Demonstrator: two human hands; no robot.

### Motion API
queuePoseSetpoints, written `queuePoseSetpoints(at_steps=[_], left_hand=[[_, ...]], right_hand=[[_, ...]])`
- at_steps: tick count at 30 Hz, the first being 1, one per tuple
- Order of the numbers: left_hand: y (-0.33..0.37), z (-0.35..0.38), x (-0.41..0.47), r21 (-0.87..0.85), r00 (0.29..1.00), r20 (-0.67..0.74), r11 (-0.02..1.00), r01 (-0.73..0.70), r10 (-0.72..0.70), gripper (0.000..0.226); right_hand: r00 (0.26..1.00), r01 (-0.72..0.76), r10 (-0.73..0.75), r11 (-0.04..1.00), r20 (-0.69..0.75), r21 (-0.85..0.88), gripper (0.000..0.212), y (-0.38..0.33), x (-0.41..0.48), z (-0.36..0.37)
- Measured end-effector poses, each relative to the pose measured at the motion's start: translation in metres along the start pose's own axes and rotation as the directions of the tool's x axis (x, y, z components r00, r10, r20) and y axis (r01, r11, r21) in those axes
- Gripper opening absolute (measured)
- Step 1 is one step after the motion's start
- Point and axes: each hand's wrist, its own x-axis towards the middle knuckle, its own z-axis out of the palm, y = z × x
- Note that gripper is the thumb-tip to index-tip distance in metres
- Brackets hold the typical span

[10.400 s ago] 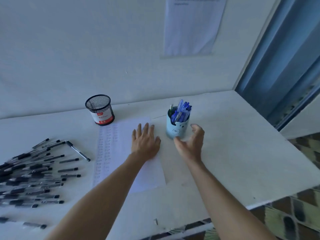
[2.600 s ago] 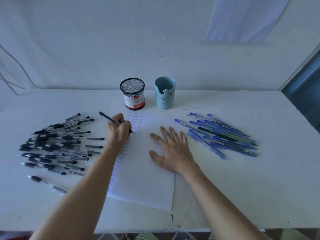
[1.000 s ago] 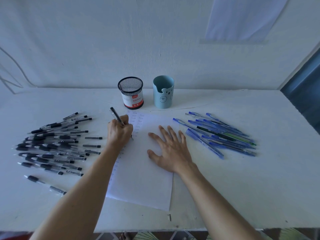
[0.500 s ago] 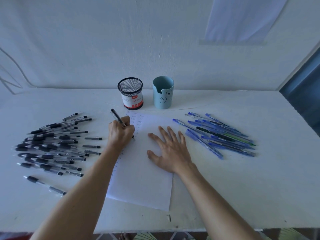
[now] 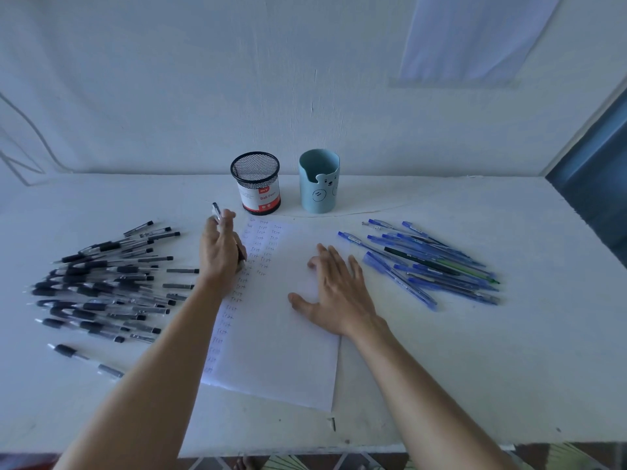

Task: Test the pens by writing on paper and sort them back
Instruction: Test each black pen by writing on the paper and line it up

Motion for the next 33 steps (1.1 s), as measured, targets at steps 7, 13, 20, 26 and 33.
queuePoseSetpoints(at_steps=[7,13,20,26,33], left_hand=[[0.009,-0.005,0.001,0.091,0.993,0.12,0.996,0.006,-0.017,0.047],[0.019,-0.006,0.001,0.211,0.98,0.192,0.977,0.002,-0.044,0.038],[0.022,0.002,-0.001,0.451,0.973,0.226,0.891,-0.053,-0.056,0.04],[0.019,0.004,-0.001,0.516,0.977,0.21,0.851,-0.092,-0.022,0.04],[0.018,0.005,-0.004,0.488,0.975,0.224,0.867,-0.105,-0.008,0.027]], right_hand=[[0.998,-0.037,0.04,0.998,0.057,-0.049,0.074,0.0,0.0,-0.007],[0.992,-0.032,0.052,0.984,0.113,-0.173,0.067,0.001,0.006,-0.012],[0.992,-0.06,0.078,0.985,0.101,-0.162,0.067,-0.004,0.007,-0.008],[0.995,-0.058,0.07,0.985,0.071,-0.161,0.067,-0.003,0.007,-0.006],[0.996,-0.06,0.069,0.988,0.056,-0.145,0.065,-0.003,0.007,-0.005]])
